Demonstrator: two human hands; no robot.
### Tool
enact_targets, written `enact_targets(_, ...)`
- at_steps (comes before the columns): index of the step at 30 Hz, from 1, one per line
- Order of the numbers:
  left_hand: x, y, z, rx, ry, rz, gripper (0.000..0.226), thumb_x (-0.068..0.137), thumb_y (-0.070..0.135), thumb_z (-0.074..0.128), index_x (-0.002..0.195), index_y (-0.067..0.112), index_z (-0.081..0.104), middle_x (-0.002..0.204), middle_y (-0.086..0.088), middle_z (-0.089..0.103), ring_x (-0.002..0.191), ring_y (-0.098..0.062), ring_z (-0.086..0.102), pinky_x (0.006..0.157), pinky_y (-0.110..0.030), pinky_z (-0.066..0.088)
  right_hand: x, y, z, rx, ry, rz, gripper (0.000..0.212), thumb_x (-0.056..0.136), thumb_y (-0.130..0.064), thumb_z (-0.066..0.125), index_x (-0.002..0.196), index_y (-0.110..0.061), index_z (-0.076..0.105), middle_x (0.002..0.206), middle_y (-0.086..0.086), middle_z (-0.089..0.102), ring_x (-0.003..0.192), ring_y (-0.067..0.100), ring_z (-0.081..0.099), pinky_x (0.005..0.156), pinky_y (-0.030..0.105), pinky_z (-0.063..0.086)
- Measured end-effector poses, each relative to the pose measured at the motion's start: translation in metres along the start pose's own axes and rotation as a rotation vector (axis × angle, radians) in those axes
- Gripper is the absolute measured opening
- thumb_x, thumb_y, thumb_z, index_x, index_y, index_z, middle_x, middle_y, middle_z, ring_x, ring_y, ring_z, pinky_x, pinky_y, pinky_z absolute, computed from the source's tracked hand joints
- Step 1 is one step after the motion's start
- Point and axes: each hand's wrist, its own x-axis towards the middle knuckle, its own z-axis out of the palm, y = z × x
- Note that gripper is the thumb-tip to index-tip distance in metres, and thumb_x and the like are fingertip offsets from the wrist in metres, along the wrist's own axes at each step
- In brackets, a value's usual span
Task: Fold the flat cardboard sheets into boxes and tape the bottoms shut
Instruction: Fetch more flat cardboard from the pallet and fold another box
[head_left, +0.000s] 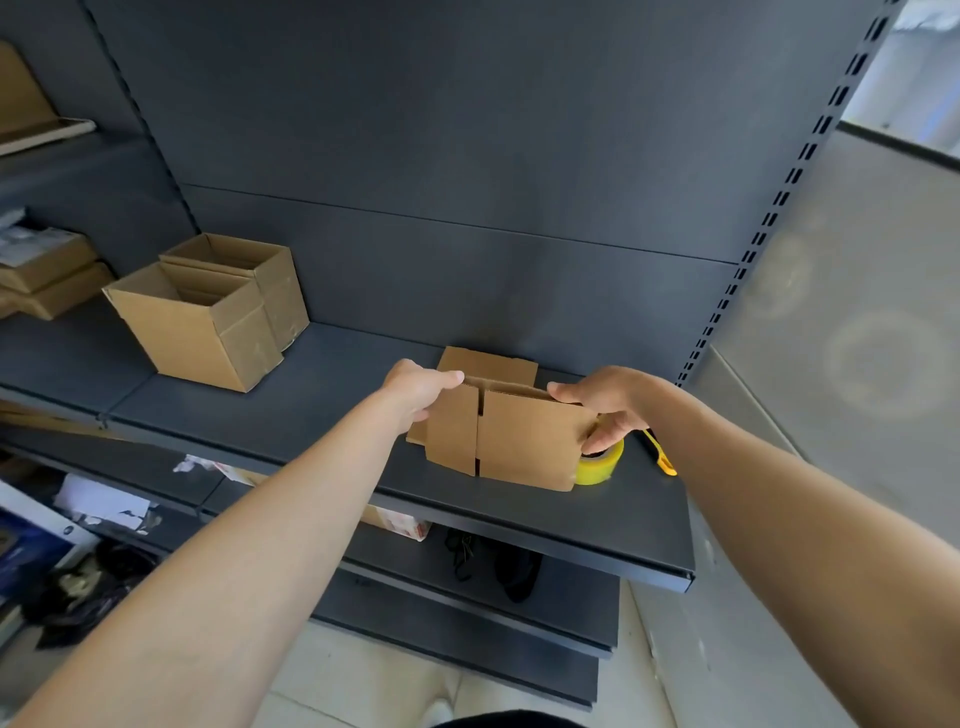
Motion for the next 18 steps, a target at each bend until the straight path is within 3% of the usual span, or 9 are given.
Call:
enact_targets(4, 0.0004, 0.0039, 0.0039, -0.022, -0.013, -0.030, 0.061, 0.083, 0.022, 0.073, 0.134, 0.005, 0.042, 0.140, -0.012, 0.047, 0.126, -0.028, 0.048, 0.105, -0.043, 0.042, 0.0025, -0.0015, 0.0040, -0.012, 0.012, -0.010, 0.067, 0.087, -0.050, 0.060, 0.132, -0.003, 0.045, 0.139, 0.017, 0.047, 0.088, 0.033, 0.070, 0.085, 0.041, 0.057)
enact_targets(13, 0.0032, 0.0026, 0.0058, -0.025, 0.016, -0.032, 0.059, 0.081, 0.022, 0.074, 0.130, 0.003, 0.045, 0.137, -0.012, 0.049, 0.125, -0.029, 0.049, 0.106, -0.043, 0.041, 0.0019, -0.0046, 0.0031, -0.114, -0.013, 0.067, 0.082, 0.080, -0.061, 0.061, 0.138, -0.008, 0.039, 0.141, 0.015, 0.045, 0.099, 0.033, 0.064, 0.088, 0.039, 0.055)
enact_targets(18, 0.0023, -0.0006, 0.0074, -0.043, 0.063, -0.029, 0.057, 0.080, 0.023, 0.075, 0.126, 0.004, 0.048, 0.131, -0.012, 0.054, 0.121, -0.029, 0.053, 0.104, -0.044, 0.042, 0.0021, -0.0050, 0.0066, -0.046, -0.039, 0.023, 0.065, 0.086, -0.057, 0.057, 0.128, -0.010, 0.044, 0.140, 0.014, 0.045, 0.095, 0.029, 0.059, 0.080, 0.037, 0.057)
